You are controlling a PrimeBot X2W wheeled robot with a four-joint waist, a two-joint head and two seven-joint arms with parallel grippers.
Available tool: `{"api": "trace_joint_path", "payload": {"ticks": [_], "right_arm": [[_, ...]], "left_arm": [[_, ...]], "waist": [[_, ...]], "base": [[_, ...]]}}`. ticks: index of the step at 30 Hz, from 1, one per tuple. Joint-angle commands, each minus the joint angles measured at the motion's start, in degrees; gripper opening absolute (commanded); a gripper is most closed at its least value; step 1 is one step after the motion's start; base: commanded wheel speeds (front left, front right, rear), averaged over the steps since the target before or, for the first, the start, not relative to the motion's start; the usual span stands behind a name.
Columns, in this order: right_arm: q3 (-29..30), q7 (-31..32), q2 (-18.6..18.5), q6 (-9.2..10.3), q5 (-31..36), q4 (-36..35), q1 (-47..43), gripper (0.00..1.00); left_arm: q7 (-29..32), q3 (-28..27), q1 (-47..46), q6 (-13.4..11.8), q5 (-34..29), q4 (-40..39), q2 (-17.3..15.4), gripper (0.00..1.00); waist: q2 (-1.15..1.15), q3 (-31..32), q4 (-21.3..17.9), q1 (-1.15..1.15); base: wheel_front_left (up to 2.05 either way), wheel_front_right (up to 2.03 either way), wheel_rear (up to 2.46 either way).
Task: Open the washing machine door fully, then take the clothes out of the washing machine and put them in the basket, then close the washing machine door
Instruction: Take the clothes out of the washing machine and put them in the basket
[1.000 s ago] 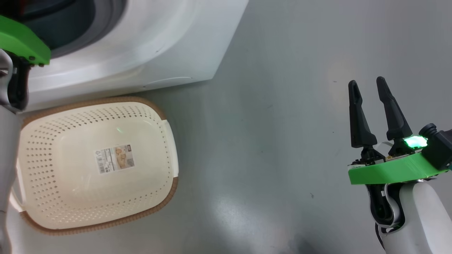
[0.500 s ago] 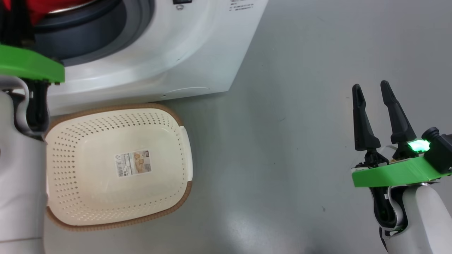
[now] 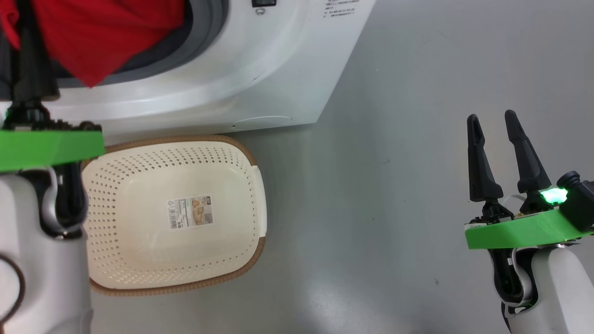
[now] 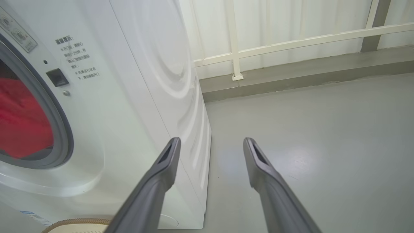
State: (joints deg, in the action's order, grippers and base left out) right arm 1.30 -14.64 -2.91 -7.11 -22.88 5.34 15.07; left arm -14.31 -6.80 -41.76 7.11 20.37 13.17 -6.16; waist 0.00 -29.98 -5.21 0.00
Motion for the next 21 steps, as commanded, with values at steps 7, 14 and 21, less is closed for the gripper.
{"api": "trace_joint_path", "payload": {"ticks": [7, 14, 21], "right_arm": [[-0.61, -0.36, 0.03, -0.37, 0.87, -1.79, -1.42, 1.00], [-0.42, -0.36, 0.03, -0.37, 0.74, -1.68, -1.29, 1.00], [-0.41, -0.36, 0.03, -0.37, 0.70, -1.78, -1.20, 1.00]], "left_arm": [[-0.69, -2.92, 5.66, 0.36, -0.26, -12.66, -0.19, 0.00], [-0.69, -4.61, 8.85, 0.37, -0.27, -23.15, 1.38, 0.00], [-0.69, -5.64, 11.04, 0.37, -0.58, -30.33, 2.58, 0.00]], "waist": [[0.00, -0.59, 0.43, 0.00], [0.00, -0.75, 0.59, 0.00], [0.00, -1.08, 0.74, 0.00]], "base": [[0.00, 0.00, 0.00], [0.00, 0.00, 0.00], [0.00, 0.00, 0.00]]}}
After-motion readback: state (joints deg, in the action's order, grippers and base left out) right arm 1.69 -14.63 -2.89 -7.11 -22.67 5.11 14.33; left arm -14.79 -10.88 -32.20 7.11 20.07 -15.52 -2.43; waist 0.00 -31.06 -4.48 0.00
